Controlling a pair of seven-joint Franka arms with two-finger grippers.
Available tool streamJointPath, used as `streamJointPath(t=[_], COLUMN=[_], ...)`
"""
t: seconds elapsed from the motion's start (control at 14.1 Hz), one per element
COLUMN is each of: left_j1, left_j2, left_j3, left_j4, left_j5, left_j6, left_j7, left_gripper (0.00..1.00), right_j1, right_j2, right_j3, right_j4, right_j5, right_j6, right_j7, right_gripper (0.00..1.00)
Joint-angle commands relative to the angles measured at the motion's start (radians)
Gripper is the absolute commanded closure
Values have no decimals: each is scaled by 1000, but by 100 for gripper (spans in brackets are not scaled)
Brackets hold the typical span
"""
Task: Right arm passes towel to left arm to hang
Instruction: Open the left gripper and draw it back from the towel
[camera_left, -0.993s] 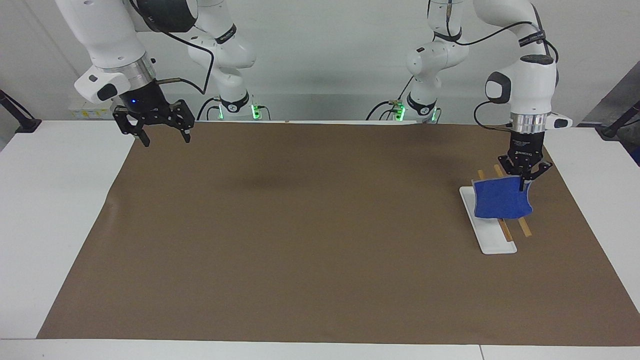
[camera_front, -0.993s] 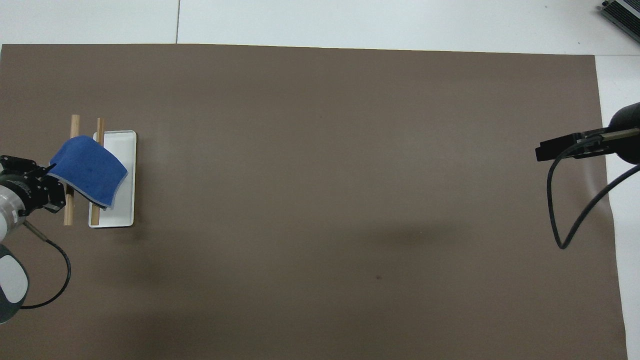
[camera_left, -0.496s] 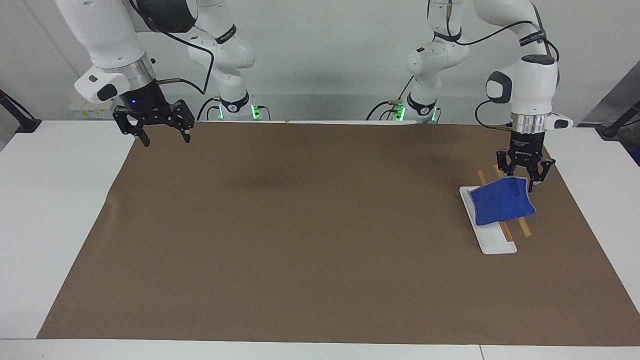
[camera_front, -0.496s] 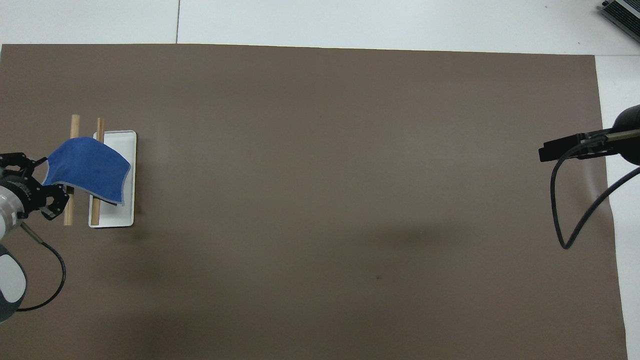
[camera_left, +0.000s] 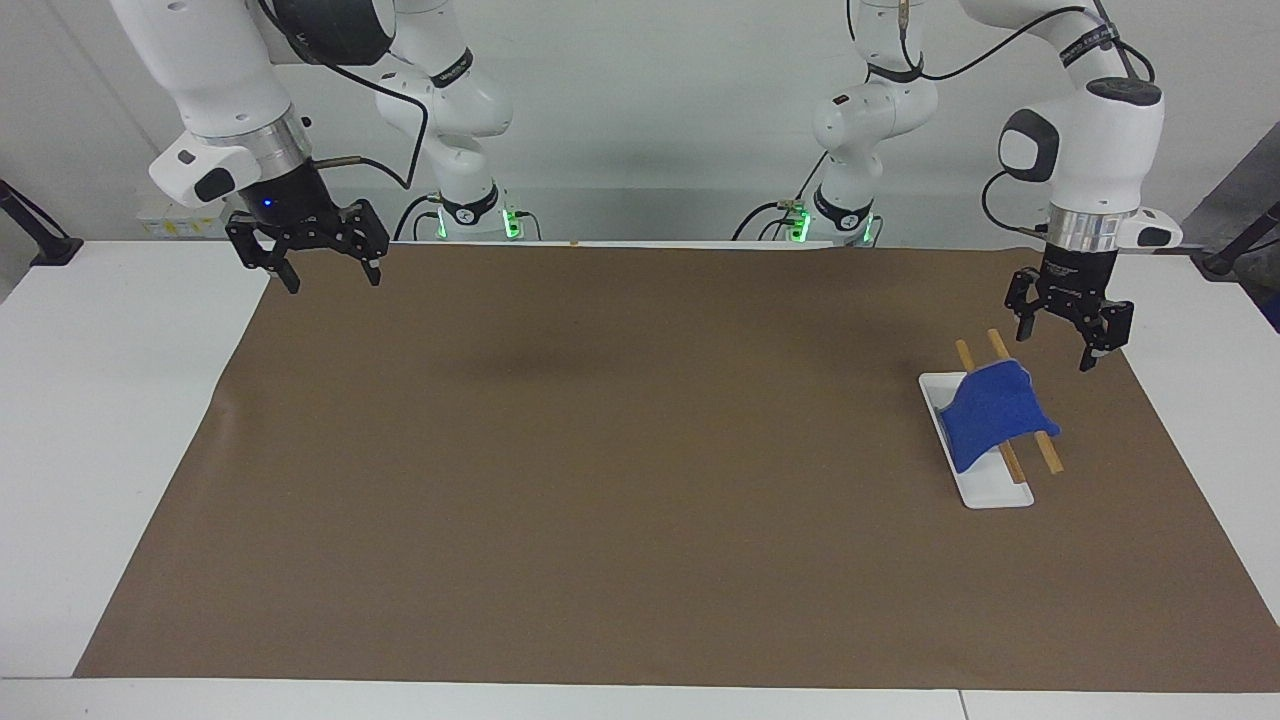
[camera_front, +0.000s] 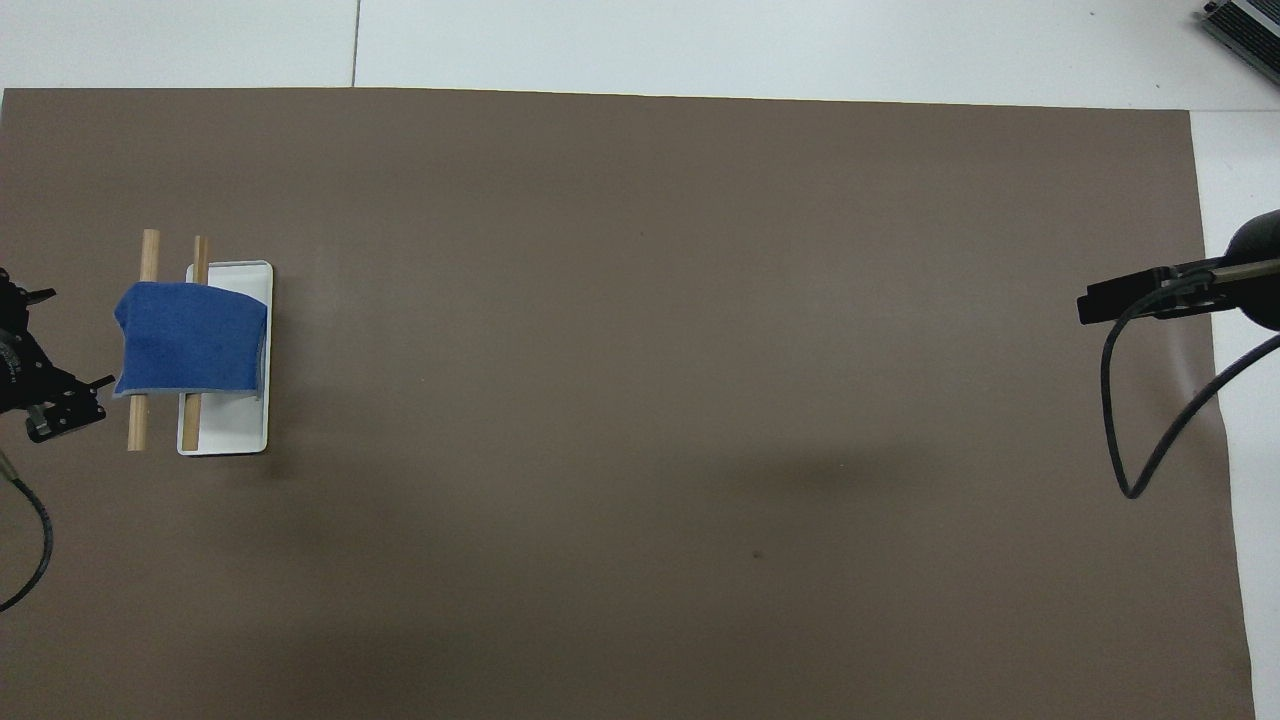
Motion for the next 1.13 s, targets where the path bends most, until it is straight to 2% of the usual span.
streamJointPath(t=[0.0,0.43,0.71,0.85,1.06], left_j1=[-23,-118,-149,-160,-163], left_j2=[2,11,69,98,124], left_j3=[-6,-6,-6,-6,-9], left_j4=[69,187,320,386,445], left_j5=[8,0,-15,-17,-15], left_j6=[-126,-321,-421,-464,-501], left_j7=[203,662,898,1080,1274], left_gripper=[0,0,0,0,0], right_j1=[-7,-7,-7,-7,-7], right_j2=[-27,-27,-27,-27,-27], right_j3=[-2,-2,-2,-2,-2], right_j4=[-32,-32,-32,-32,-32], right_j5=[25,25,25,26,26], right_j6=[6,6,6,6,6], right_j7=[-1,-1,-1,-1,-1], right_gripper=[0,0,0,0,0])
